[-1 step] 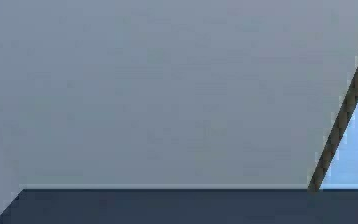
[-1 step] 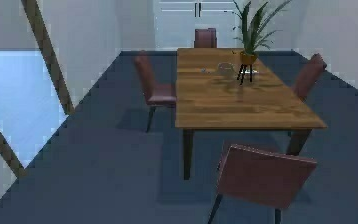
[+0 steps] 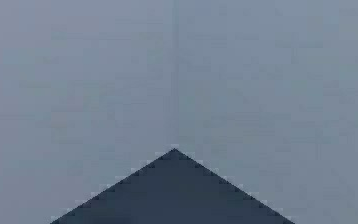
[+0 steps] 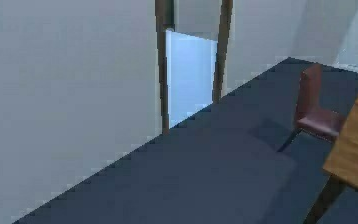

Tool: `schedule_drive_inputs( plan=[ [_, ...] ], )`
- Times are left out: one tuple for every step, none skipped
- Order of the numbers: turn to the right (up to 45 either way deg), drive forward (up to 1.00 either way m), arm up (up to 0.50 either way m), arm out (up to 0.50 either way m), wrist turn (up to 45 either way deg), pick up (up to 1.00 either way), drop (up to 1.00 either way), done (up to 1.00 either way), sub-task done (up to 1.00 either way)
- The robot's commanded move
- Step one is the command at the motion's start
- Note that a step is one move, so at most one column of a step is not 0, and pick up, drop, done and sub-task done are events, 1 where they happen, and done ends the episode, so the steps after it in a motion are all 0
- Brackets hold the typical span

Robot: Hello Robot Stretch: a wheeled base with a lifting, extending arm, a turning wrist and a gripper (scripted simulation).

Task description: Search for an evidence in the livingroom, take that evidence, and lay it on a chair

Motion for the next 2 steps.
schedule_drive_inputs(
  plan=[
    [-45.0,0.00,0.00,0.00,0.0,0.00,0.00,0.00,0.00],
    [-45.0,0.00,0.00,0.00,0.0,0.00,0.00,0.00,0.00]
  ],
)
